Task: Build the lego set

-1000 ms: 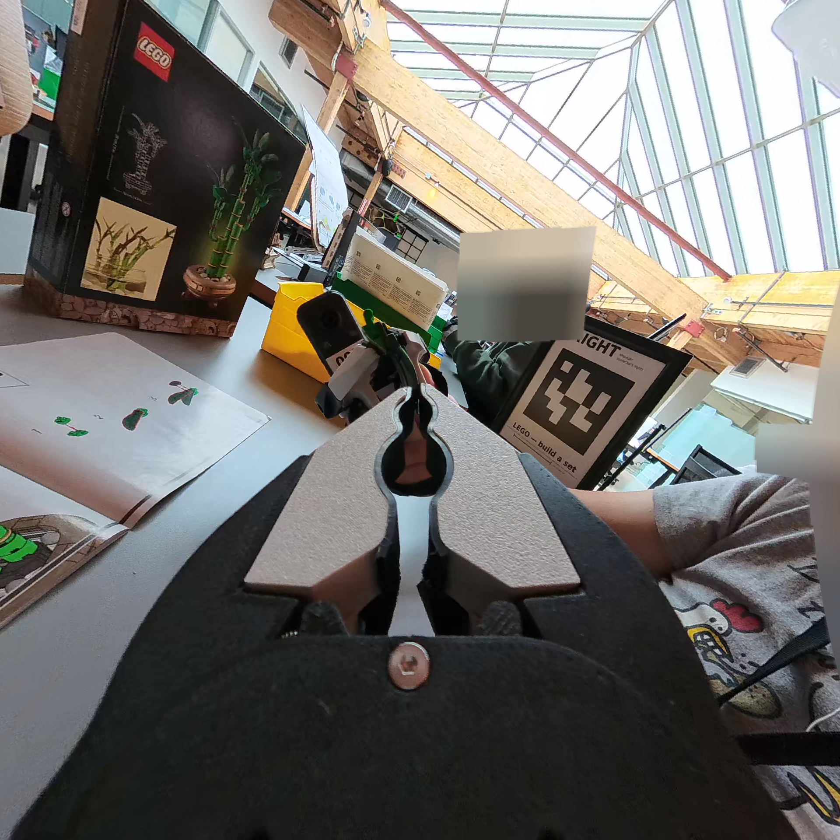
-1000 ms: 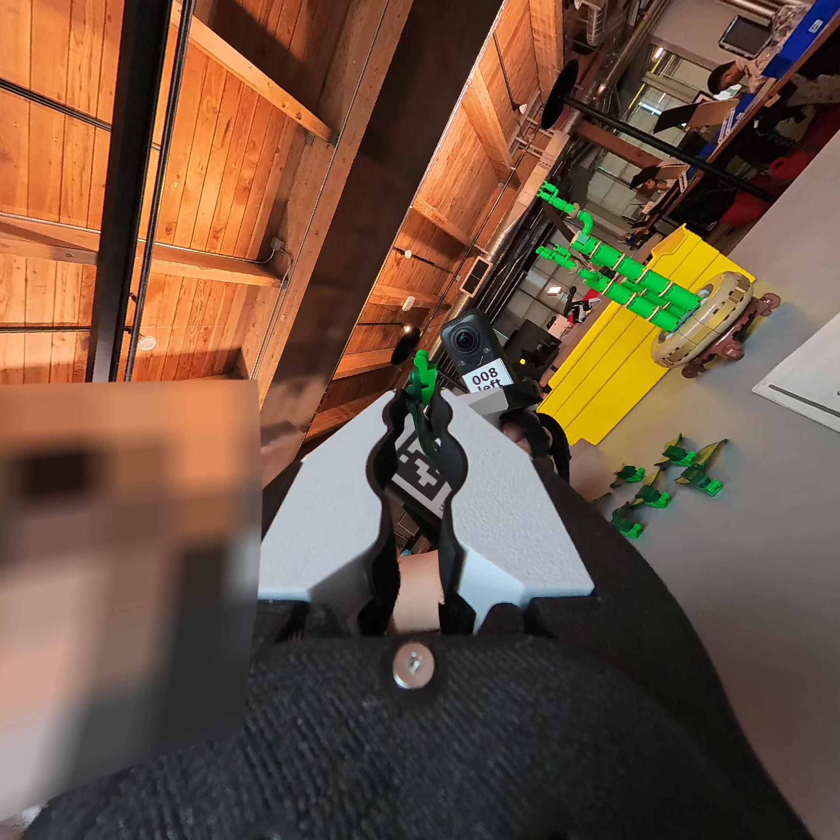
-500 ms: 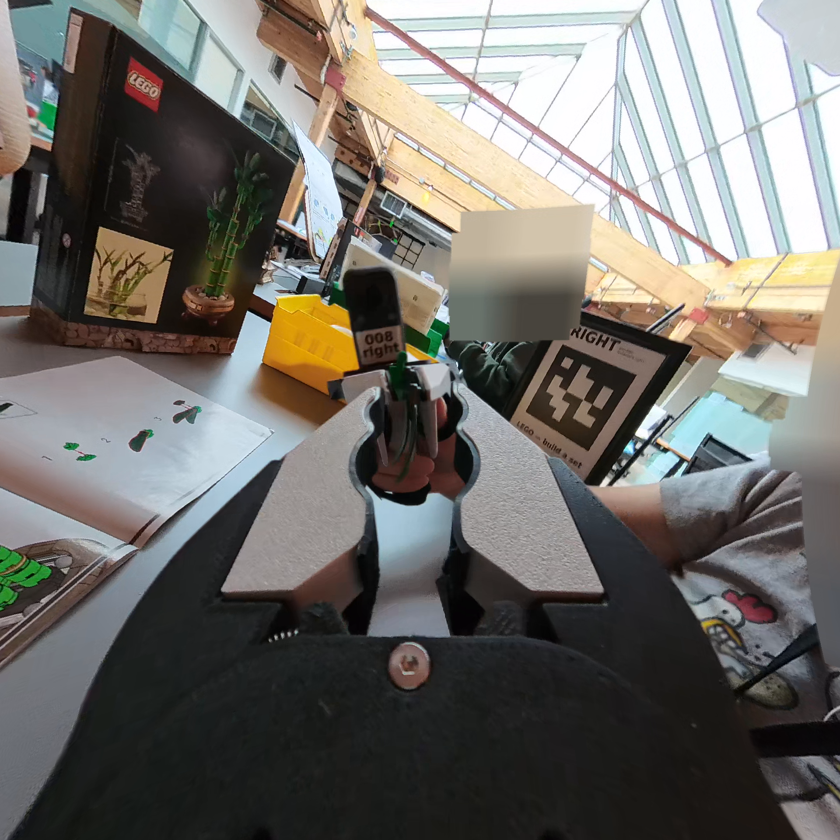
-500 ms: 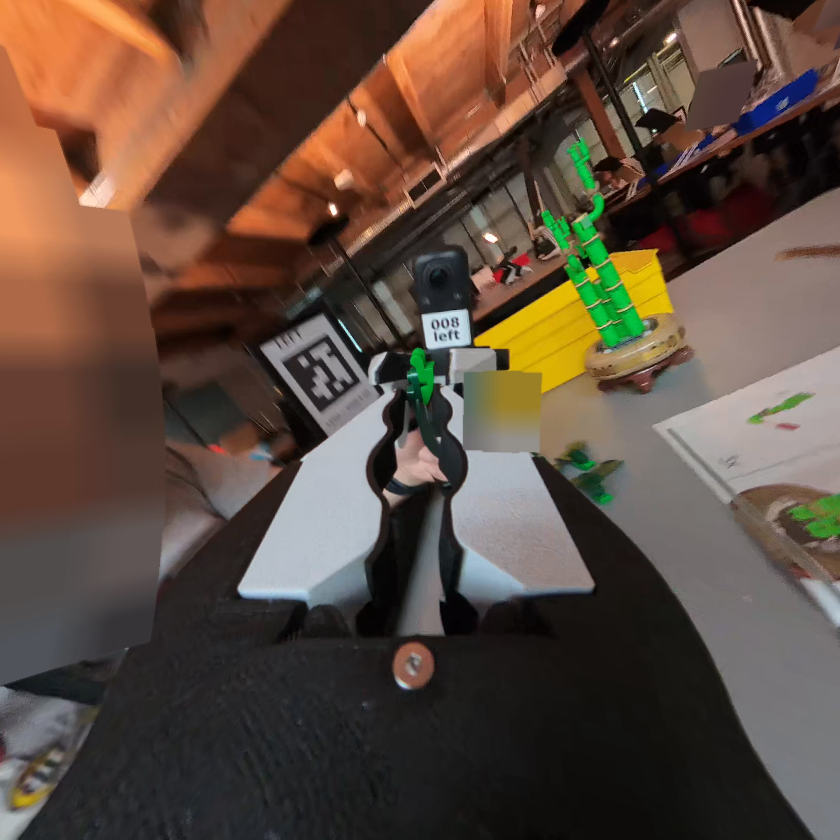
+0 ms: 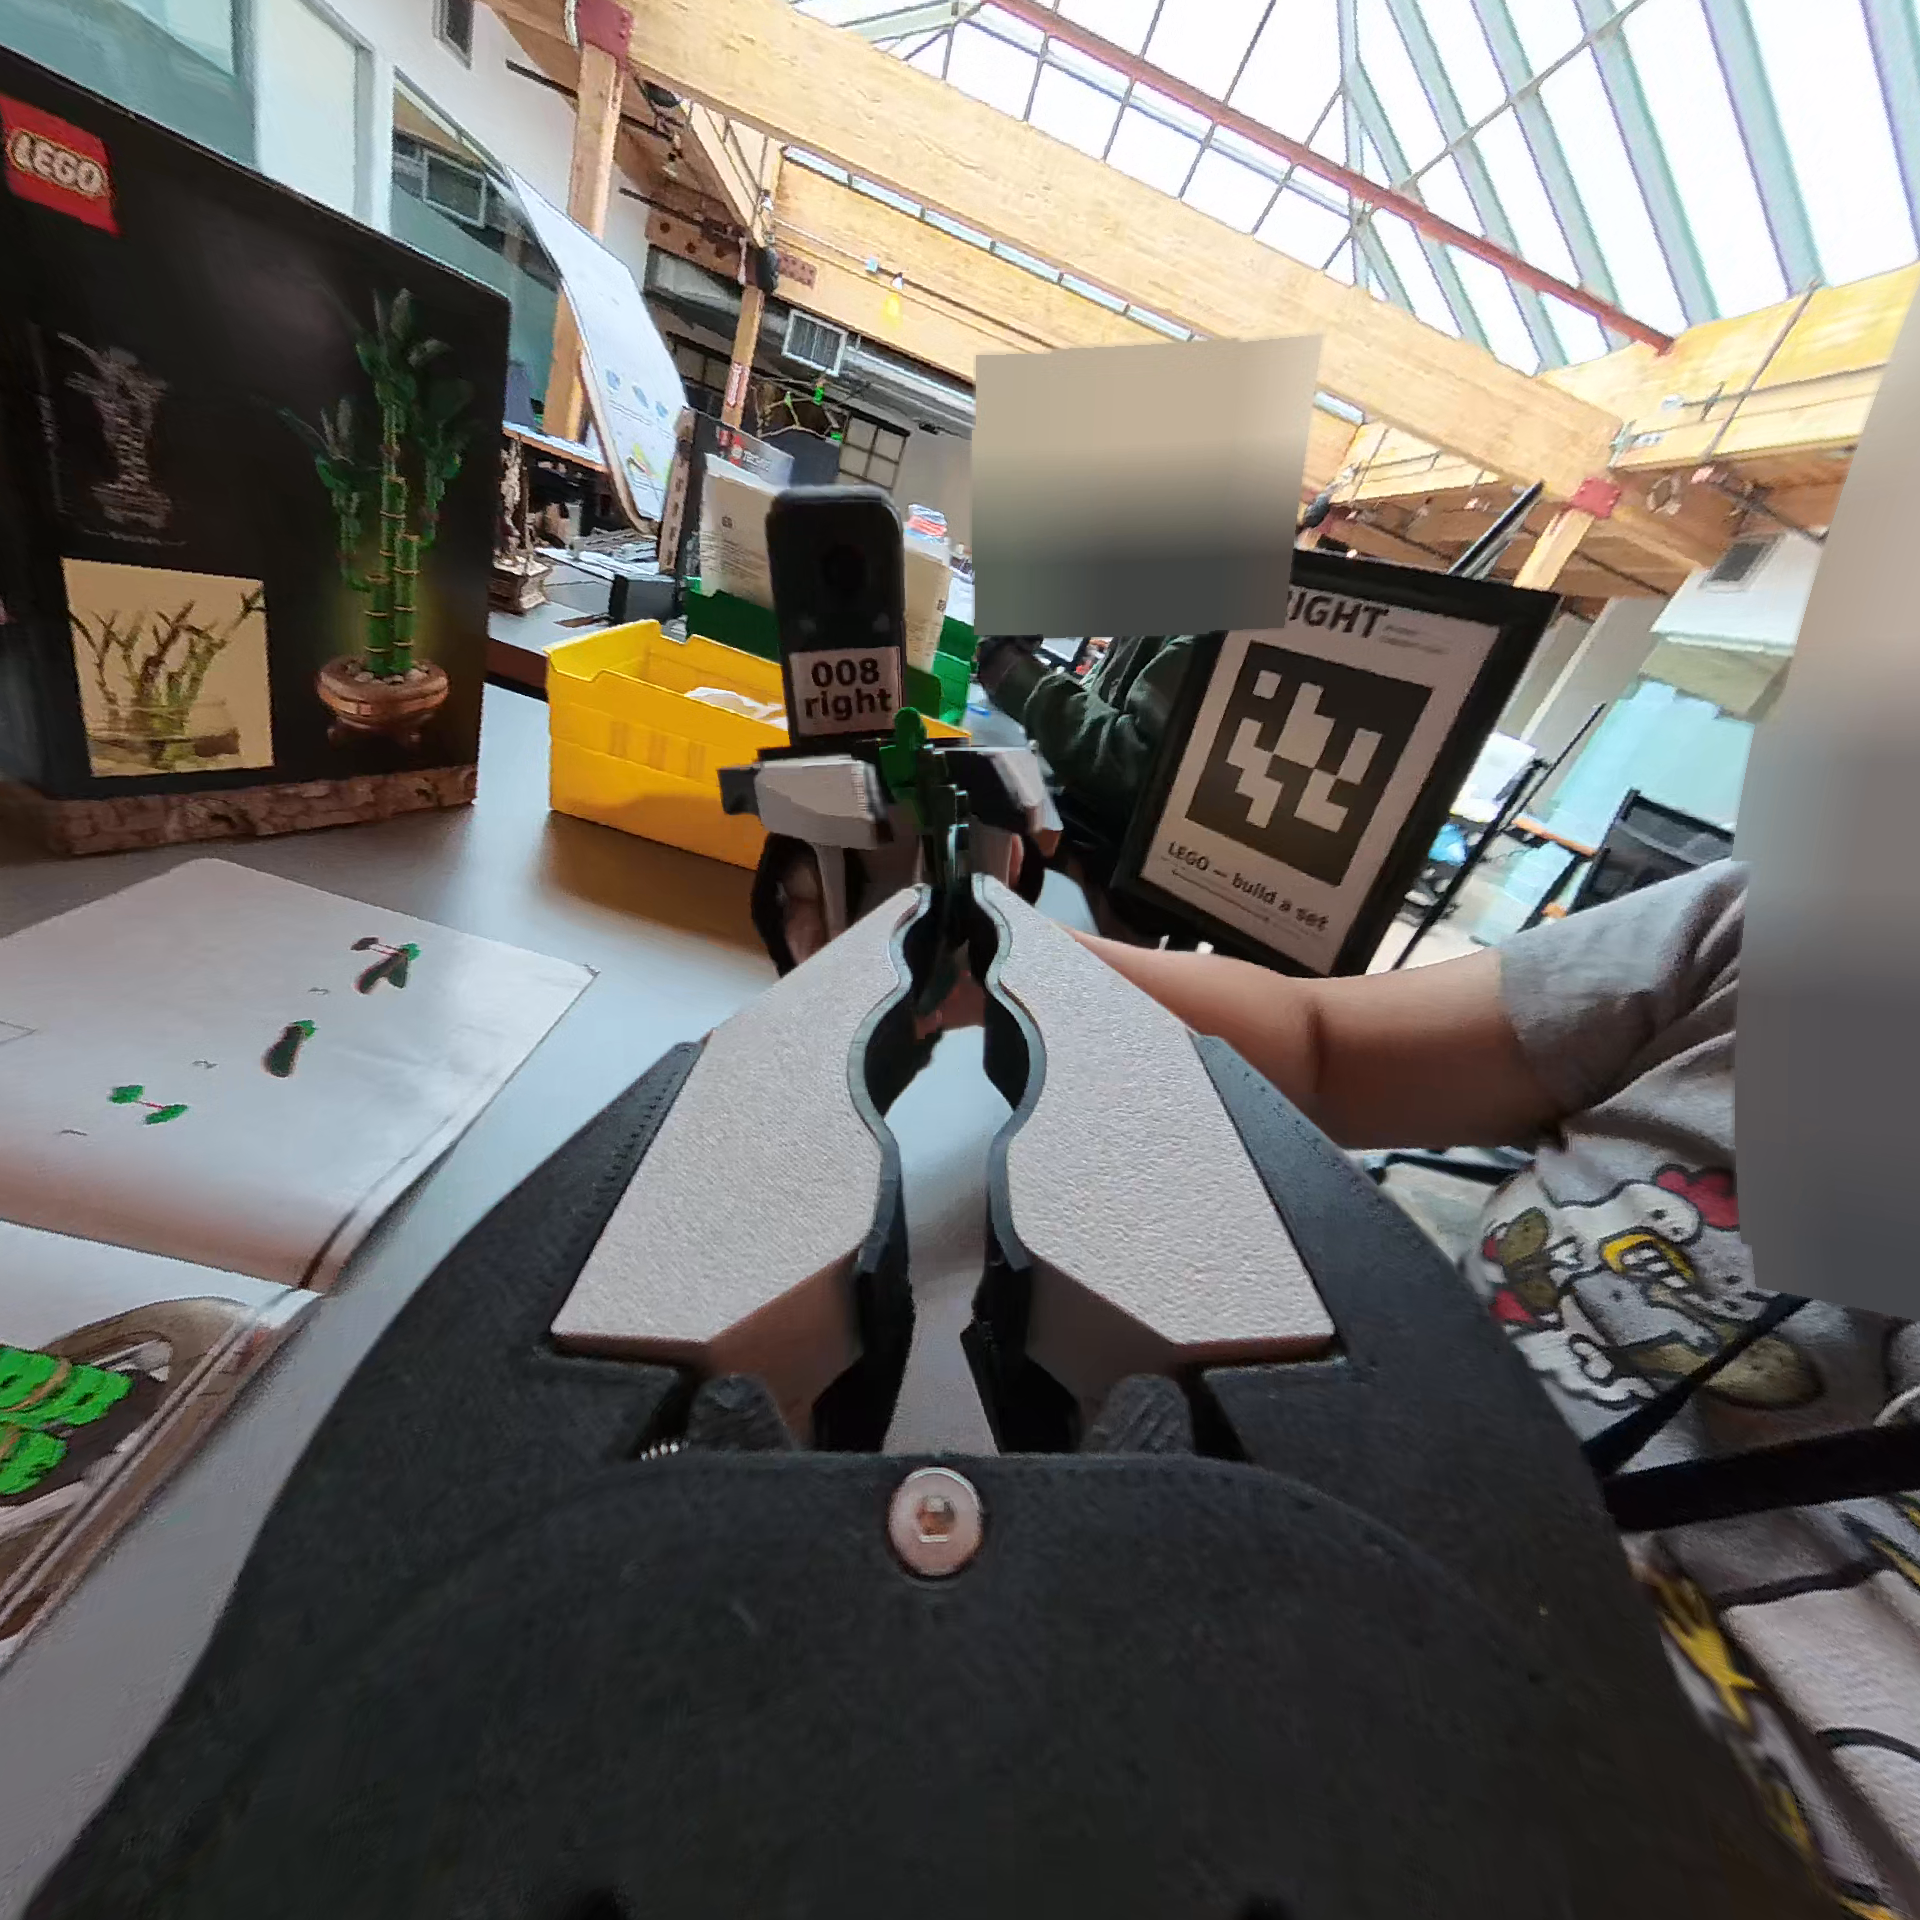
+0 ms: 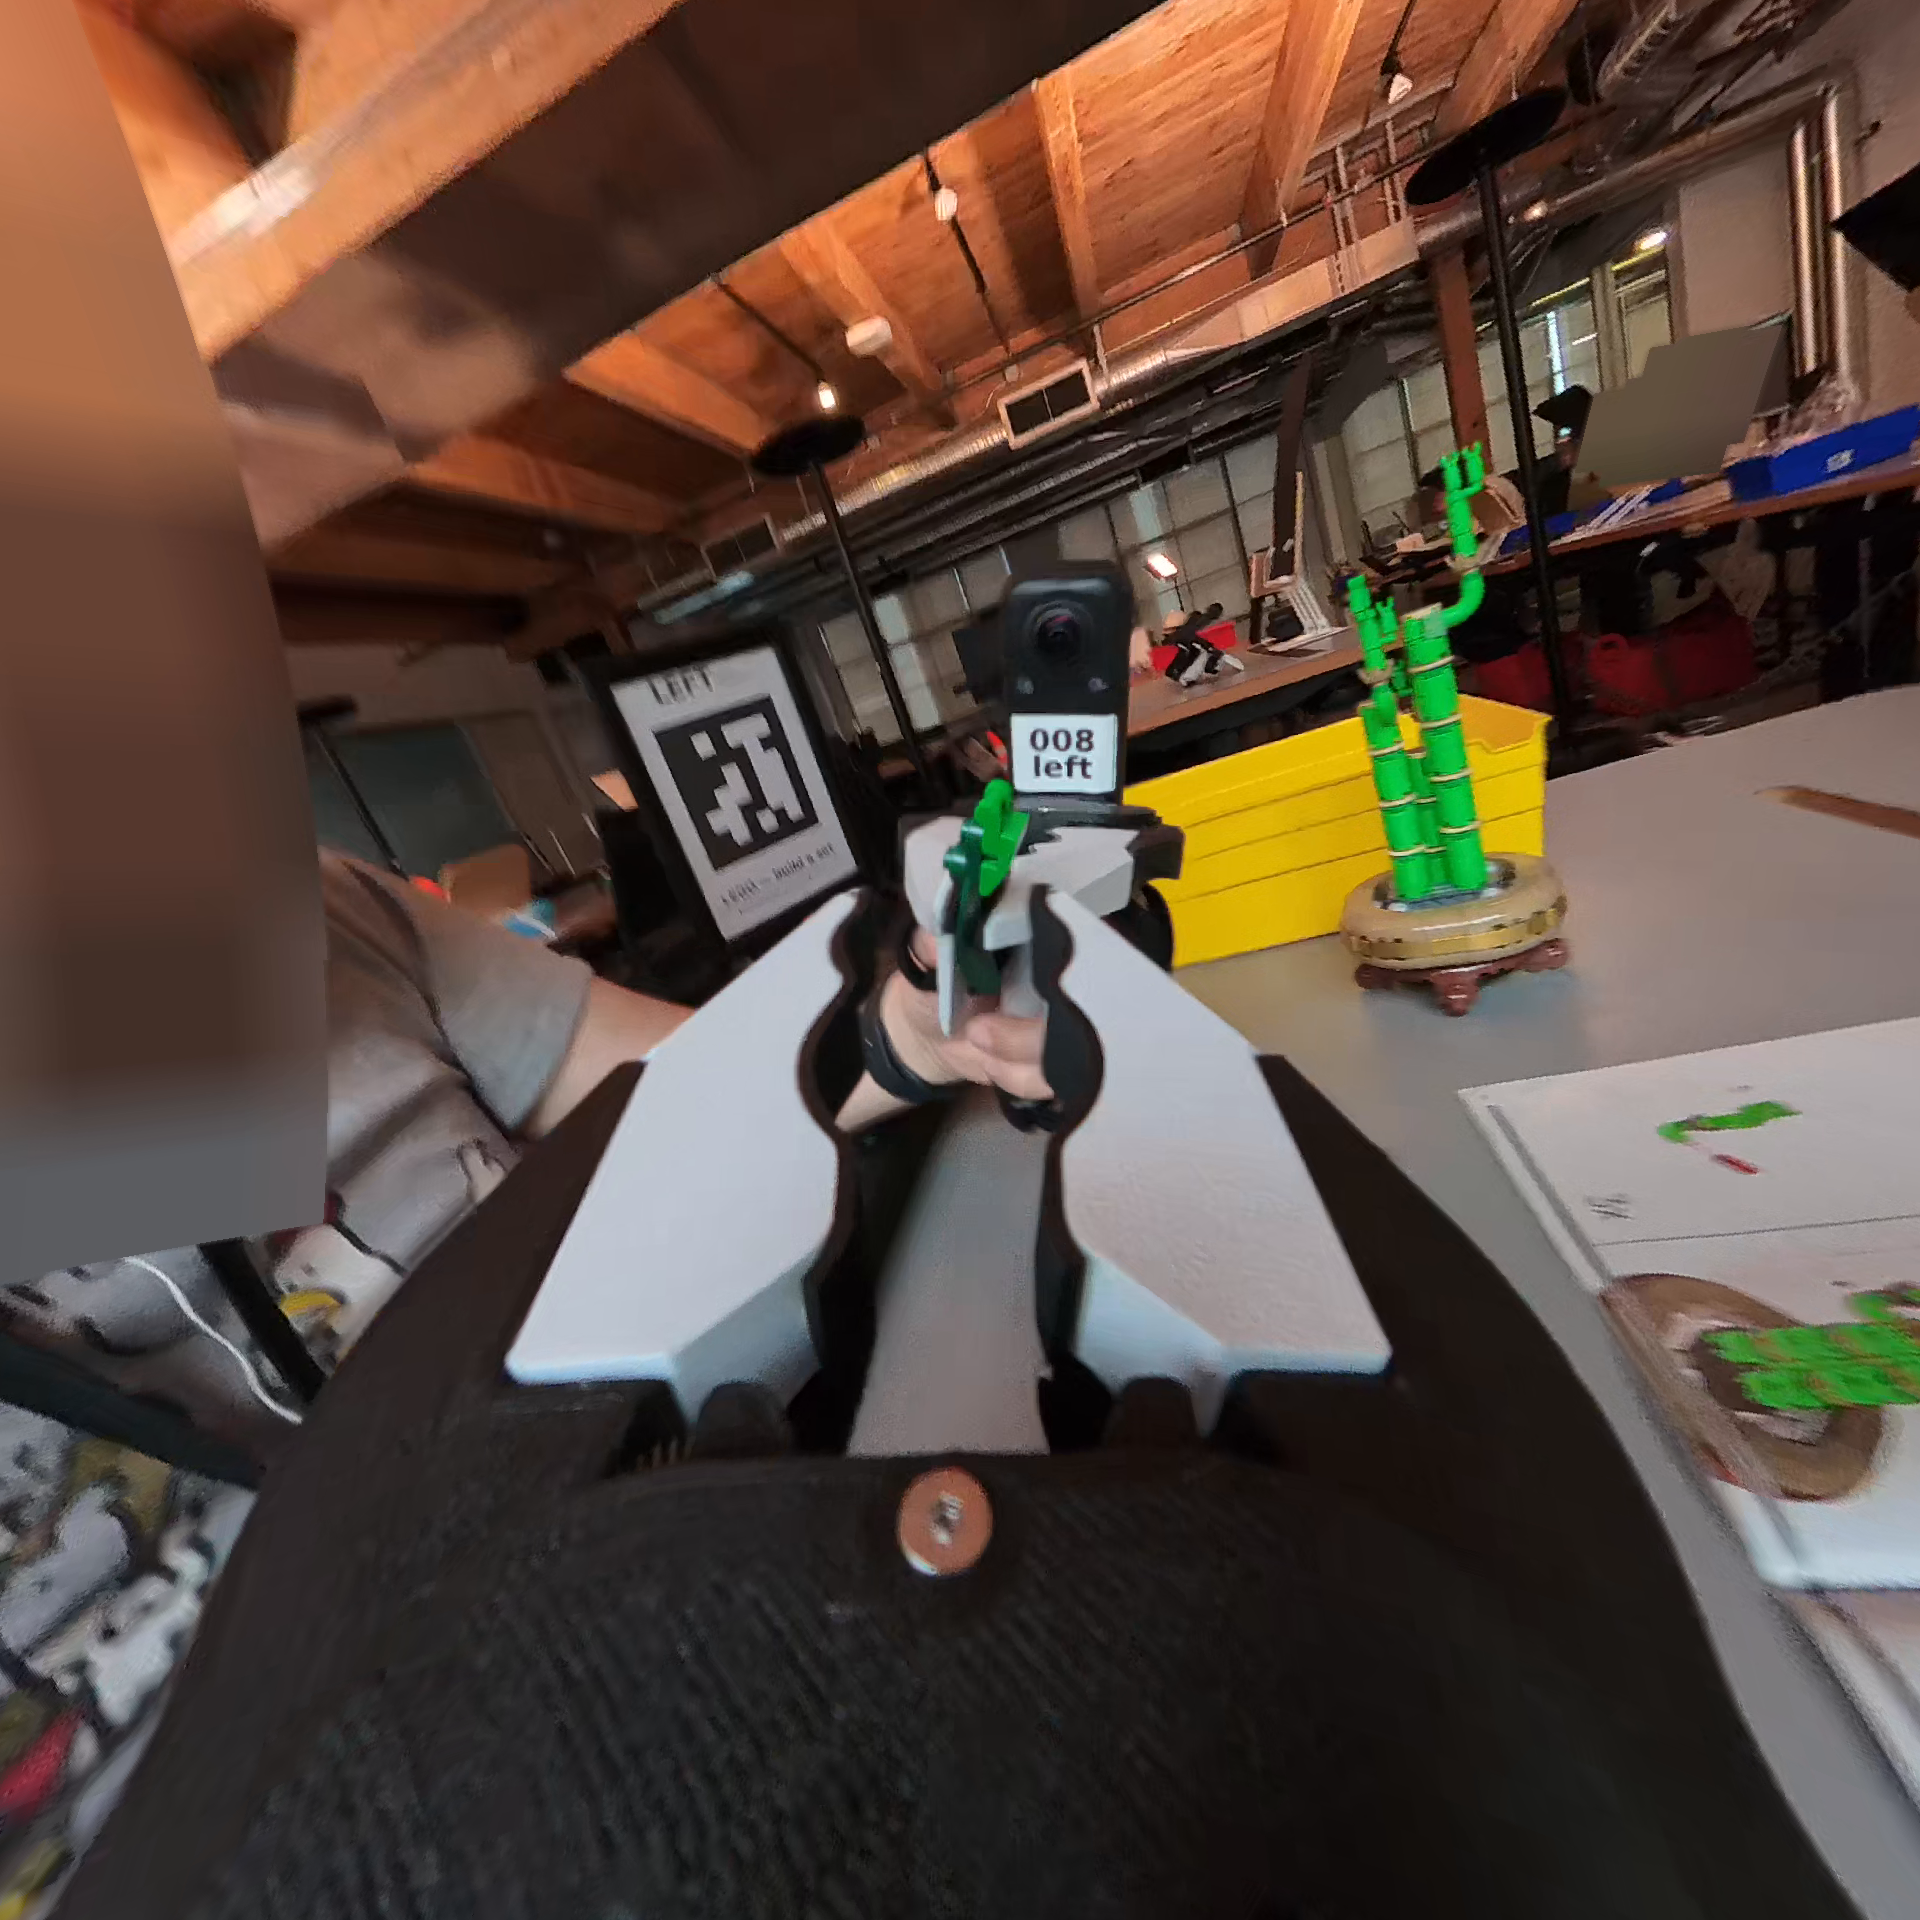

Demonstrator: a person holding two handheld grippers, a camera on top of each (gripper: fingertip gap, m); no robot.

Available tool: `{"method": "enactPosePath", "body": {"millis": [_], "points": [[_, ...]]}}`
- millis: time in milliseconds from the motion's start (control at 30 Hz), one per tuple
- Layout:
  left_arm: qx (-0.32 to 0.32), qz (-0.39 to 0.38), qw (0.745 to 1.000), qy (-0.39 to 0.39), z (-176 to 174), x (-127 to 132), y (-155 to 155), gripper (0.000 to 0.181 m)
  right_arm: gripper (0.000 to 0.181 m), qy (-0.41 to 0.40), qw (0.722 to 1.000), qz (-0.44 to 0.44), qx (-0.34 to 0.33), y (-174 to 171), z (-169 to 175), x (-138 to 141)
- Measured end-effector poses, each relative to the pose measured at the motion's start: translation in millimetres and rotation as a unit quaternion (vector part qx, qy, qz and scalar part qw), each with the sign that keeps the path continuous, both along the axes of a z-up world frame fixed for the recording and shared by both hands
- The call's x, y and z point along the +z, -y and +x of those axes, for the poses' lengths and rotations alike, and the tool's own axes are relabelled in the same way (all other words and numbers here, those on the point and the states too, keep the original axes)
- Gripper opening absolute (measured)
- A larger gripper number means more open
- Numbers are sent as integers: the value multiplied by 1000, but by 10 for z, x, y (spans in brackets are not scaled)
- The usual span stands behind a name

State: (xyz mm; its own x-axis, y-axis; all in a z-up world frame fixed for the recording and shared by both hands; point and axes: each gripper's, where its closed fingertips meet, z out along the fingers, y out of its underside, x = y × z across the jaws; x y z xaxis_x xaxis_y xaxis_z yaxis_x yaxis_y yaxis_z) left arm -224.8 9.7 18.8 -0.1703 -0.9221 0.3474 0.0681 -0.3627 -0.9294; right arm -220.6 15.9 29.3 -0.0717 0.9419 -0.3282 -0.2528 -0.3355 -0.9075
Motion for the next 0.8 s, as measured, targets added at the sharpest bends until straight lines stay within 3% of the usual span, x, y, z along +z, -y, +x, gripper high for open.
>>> {"method": "enactPosePath", "body": {"millis": [33,100,167,267,433,633,700,800], "points": [[-15,-23,1000,-4,-10,-6,6,2,35,27,999,33,-14,-3,18,-48],[-54,-85,994,-36,-19,-94,23,2,41,110,984,126,-57,-23,53,-227],[-106,-144,980,-83,-37,-242,96,2,45,188,950,227,-104,-53,84,-403],[-143,-193,958,-157,-56,-521,132,2,44,234,906,324,-142,-29,63,-485],[-146,-199,952,-183,-85,-650,103,2,29,278,892,338,-110,60,-8,-663],[-186,-217,934,-213,-117,-745,230,2,24,287,894,329,-98,63,-45,-755],[-193,-223,932,-212,-121,-735,250,2,11,286,898,326,-75,132,-63,-780],[-188,-239,936,-177,-109,-622,187,4,8,282,907,304,-71,125,-38,-756]]}}
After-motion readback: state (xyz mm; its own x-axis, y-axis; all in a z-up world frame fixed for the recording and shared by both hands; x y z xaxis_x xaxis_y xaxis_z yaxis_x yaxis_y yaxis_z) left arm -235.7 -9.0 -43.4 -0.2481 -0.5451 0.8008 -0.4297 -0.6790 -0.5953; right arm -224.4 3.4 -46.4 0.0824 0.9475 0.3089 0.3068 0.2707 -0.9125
